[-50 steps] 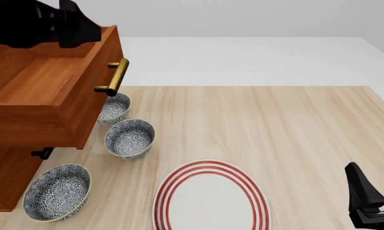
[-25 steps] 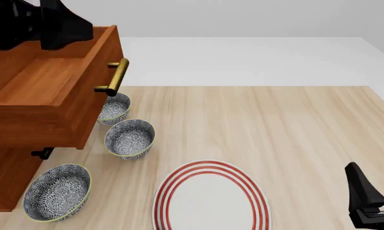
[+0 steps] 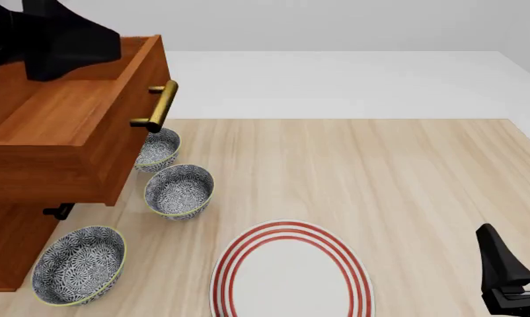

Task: Open the top drawer of the cabinet.

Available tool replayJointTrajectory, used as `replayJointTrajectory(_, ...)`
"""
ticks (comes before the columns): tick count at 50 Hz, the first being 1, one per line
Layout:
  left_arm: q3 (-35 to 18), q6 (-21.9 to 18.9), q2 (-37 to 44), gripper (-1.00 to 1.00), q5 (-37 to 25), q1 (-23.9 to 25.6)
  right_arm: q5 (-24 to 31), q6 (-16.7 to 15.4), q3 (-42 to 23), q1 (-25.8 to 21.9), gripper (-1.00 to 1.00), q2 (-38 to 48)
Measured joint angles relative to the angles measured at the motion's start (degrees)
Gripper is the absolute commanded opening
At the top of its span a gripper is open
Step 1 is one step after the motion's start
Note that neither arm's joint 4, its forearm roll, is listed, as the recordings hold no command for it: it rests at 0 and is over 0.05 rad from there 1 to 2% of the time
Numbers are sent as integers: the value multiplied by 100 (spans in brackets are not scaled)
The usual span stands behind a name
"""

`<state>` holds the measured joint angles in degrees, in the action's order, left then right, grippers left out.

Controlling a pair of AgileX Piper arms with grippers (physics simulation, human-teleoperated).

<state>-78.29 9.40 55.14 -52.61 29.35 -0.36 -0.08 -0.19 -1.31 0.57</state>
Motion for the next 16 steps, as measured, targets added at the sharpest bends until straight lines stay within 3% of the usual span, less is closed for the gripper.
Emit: replayJointTrajectory(16,70,273,-286,100,-35,483,0,0,0,0,100,0)
